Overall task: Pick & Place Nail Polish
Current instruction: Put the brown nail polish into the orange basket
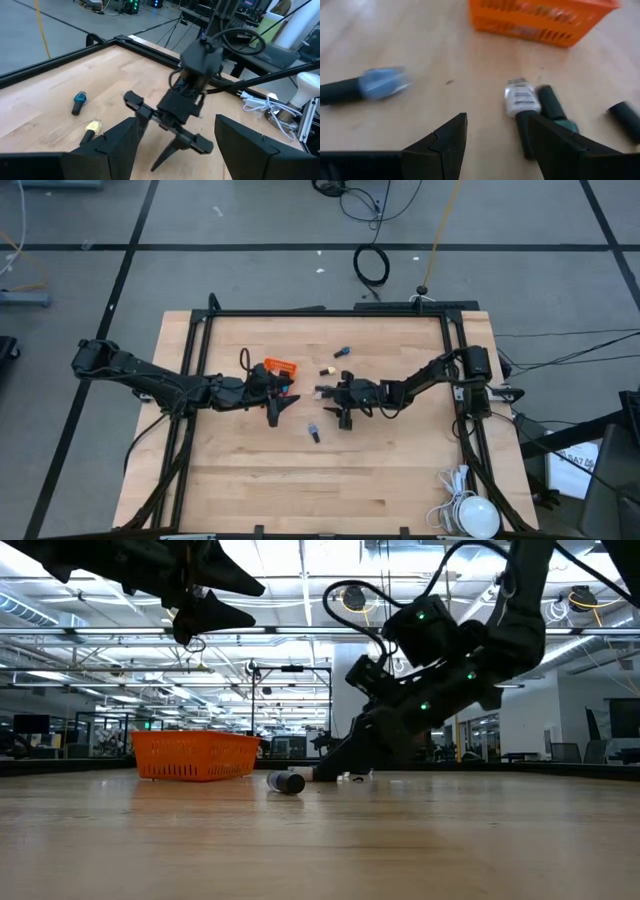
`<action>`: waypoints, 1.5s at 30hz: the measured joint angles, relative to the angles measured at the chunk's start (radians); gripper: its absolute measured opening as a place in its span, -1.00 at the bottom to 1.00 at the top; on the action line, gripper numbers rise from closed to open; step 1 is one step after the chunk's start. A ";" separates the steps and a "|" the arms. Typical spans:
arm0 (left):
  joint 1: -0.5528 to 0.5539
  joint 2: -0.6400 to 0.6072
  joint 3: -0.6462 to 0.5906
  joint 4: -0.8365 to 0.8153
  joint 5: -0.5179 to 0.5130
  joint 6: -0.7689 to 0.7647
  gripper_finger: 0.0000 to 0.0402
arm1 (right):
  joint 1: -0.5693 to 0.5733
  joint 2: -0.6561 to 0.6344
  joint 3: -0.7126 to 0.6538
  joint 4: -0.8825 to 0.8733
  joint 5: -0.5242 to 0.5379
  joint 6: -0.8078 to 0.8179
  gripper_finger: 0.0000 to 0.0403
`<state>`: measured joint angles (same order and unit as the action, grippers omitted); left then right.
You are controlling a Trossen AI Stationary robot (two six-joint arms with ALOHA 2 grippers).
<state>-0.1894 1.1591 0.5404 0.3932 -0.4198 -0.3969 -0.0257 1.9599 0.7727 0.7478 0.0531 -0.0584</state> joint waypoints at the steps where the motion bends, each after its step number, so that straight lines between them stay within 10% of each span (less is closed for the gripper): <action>1: 0.000 0.000 0.000 0.000 0.000 0.000 0.27 | -0.002 0.004 0.002 -0.001 -0.001 0.003 -0.02; 27: 0.000 0.000 -0.001 -0.021 -0.007 0.002 0.27 | 0.122 -0.064 0.000 -0.126 -0.006 -0.019 -0.03; 34: 0.000 0.000 -0.001 -0.023 -0.007 -0.005 0.27 | 0.118 -0.117 0.000 -0.110 0.131 -0.147 -0.03; 45: 0.000 0.000 -0.001 -0.022 -0.007 -0.012 0.27 | -0.001 -0.119 0.001 -0.147 -0.088 -0.193 -0.03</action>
<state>-0.1894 1.1591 0.5396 0.3710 -0.4271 -0.4087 -0.0262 1.8408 0.7734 0.6006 -0.0349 -0.2516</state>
